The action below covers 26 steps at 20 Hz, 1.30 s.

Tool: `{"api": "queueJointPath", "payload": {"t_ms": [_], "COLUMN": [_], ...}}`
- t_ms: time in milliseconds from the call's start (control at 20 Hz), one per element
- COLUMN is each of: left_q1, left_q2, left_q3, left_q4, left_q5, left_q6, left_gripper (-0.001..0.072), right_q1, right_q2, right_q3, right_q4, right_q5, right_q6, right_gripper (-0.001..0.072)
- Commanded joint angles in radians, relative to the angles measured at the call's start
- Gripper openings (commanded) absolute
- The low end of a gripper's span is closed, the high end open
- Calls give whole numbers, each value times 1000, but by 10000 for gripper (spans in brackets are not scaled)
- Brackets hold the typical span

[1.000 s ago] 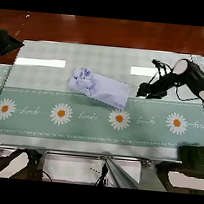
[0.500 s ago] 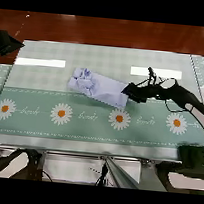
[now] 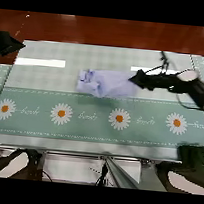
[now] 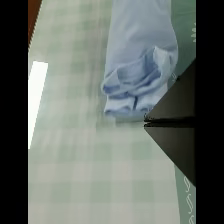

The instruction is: Fold the shirts.

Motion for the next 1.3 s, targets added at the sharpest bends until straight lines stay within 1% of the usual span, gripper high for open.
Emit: {"api": "queueJointPath", "payload": {"t_ms": [0, 100, 200, 350, 450, 600, 700, 800, 950, 1200, 1250], "left_q1": [0, 0, -1, -1, -1, -3, -3, -3, -3, -1, 0], "left_q2": [-42, -73, -100, -132, -150, -178, -208, -246, -303, -349, -351], "left_q3": [0, 0, 0, 0, 0, 0, 0, 0, 0, 0, 0], "left_q4": [-1, -13, -32, -48, -54, -53, -53, -53, -53, -53, -54], "left_q5": [1, 15, 26, 39, 53, 81, 114, 150, 159, 170, 171], "left_q6": [-1, -1, 0, 0, 10, 78, 82, 85, 136, 229, 236], "left_gripper": [21, 21, 21, 21, 21, 21, 21, 21, 21, 21, 21], "right_q1": [-210, -351, -505, -726, -851, -1006, -1090, -1146, -1188, -1189, -1189], "right_q2": [208, 288, 349, 406, 433, 478, 500, 531, 573, 610, 610], "right_q3": [100, 158, 205, 248, 249, 249, 249, 250, 250, 250, 250], "right_q4": [-126, -210, -323, -535, -663, -756, -829, -946, -1188, -1425, -1461], "right_q5": [234, 365, 518, 745, 834, 881, 938, 938, 939, 939, 938], "right_q6": [127, 198, 235, 240, 223, 223, 217, 214, 216, 209, 209], "right_gripper": [24, 24, 24, 24, 24, 23, 24, 24, 23, 24, 25]}}
